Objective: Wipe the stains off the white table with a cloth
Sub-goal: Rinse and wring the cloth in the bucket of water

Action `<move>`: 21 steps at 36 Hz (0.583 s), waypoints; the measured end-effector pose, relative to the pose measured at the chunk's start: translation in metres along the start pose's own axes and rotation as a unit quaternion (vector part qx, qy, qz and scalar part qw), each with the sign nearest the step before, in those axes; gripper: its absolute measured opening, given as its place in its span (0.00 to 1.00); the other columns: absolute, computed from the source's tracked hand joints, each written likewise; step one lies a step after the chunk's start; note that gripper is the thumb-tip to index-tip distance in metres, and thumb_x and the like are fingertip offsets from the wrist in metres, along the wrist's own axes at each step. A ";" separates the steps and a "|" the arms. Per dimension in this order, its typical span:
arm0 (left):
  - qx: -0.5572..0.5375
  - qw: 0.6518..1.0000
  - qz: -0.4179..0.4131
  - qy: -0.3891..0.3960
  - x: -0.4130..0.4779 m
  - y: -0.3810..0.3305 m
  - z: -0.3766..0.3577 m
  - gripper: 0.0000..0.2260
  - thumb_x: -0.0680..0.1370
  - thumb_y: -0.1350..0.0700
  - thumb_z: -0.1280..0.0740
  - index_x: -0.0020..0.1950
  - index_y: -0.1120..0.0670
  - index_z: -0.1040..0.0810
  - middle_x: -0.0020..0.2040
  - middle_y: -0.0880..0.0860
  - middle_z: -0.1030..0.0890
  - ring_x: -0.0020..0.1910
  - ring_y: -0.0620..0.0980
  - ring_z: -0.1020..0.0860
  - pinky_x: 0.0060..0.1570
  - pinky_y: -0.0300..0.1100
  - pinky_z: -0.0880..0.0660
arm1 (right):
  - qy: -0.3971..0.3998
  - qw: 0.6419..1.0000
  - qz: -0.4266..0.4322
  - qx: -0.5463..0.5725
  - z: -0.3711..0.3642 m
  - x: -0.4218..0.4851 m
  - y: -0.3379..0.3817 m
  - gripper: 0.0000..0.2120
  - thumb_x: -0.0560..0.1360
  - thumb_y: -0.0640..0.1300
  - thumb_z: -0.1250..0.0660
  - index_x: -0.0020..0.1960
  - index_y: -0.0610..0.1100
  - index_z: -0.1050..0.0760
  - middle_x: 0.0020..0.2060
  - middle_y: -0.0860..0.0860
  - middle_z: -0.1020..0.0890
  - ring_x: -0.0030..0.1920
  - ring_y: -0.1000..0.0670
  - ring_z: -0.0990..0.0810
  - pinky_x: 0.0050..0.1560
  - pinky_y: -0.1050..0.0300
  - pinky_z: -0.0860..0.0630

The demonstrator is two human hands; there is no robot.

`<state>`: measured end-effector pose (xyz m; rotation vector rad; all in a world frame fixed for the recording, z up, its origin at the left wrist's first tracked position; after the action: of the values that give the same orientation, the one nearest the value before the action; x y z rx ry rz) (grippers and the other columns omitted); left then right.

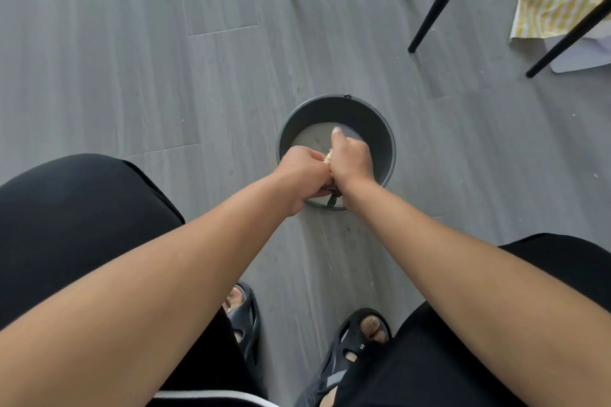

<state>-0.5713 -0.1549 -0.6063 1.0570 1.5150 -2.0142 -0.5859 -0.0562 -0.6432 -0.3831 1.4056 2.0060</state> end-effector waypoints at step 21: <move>0.049 0.998 0.028 0.005 -0.003 0.010 0.014 0.10 0.76 0.70 0.30 0.38 0.58 0.19 0.36 0.54 0.21 0.34 0.50 0.24 0.33 0.39 0.24 | -0.002 0.984 -0.172 0.046 0.003 0.040 -0.018 0.16 0.81 0.49 0.37 0.57 0.37 0.21 0.44 0.44 0.16 0.42 0.43 0.17 0.41 0.54 0.21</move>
<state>-0.5668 -0.1715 -0.6081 1.1369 1.3872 -2.0657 -0.6031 -0.0358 -0.6778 -0.5411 1.3229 1.6561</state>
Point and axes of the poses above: each hand's wrist, its own x-axis towards the middle knuckle, its own z-axis out of the back of the hand, y = z × x, the point moved 2 cm from there along x, towards the middle knuckle
